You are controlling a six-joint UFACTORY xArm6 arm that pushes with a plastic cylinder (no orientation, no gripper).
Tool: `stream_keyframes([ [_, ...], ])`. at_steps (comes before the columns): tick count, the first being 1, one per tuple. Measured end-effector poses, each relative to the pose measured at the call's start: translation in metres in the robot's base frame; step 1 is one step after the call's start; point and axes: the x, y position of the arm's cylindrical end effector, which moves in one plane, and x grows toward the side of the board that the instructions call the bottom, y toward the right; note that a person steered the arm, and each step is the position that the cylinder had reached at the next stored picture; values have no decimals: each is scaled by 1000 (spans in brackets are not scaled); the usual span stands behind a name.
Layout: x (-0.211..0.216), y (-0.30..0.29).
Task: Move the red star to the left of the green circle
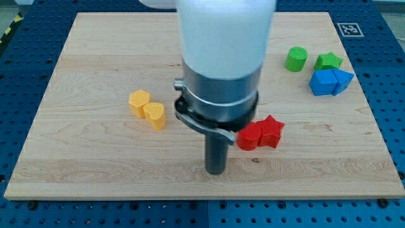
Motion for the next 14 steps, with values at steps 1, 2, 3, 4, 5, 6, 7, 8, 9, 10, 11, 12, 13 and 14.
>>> stream_keyframes([
  [1,0,32],
  [2,-4,58],
  [3,-19,63],
  [4,-37,76],
  [5,-55,95],
  [6,-70,114],
  [7,-87,120],
  [8,-96,120],
  [9,-98,120],
  [10,-89,111],
  [11,-84,100],
  [12,-97,100],
  [13,-111,100],
  [14,-123,100],
])
